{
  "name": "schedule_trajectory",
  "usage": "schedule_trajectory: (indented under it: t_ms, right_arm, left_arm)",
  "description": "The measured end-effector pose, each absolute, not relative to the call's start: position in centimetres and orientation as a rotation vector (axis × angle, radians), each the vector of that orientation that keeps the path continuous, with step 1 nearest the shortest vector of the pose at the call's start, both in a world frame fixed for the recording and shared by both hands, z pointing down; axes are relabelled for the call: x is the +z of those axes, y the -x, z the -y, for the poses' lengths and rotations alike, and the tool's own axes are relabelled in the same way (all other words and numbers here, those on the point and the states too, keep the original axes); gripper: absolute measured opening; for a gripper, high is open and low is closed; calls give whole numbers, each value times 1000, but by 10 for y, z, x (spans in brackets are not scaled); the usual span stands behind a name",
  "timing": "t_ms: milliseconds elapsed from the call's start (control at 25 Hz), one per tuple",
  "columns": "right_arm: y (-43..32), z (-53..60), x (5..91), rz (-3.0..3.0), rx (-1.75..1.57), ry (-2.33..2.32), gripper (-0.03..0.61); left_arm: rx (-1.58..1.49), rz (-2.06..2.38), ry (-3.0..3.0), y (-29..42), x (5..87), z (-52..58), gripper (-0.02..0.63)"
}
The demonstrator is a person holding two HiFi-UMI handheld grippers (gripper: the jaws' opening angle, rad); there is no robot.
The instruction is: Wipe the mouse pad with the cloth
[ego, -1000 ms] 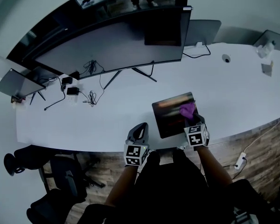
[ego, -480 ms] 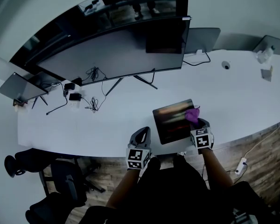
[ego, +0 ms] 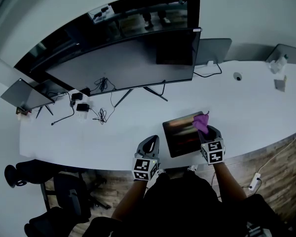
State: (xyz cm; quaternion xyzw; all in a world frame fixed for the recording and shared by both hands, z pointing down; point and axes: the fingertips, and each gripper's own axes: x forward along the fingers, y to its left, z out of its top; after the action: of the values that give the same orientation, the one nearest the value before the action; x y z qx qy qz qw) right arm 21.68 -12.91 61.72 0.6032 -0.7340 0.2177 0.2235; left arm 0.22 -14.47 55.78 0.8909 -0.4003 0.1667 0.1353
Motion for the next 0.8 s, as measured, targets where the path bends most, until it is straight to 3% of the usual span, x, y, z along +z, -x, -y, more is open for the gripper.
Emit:
schedule_trajectory:
  t_ms: [320,800]
  right_arm:
    - [-218,146,539,2182,319,-1774,144]
    - [-216,152,446,2293,161,-1938,135]
  left_arm:
    - [399,1169,-2664,-10,522,154,21]
    - [229,1202,-2688,-11,478,159,21]
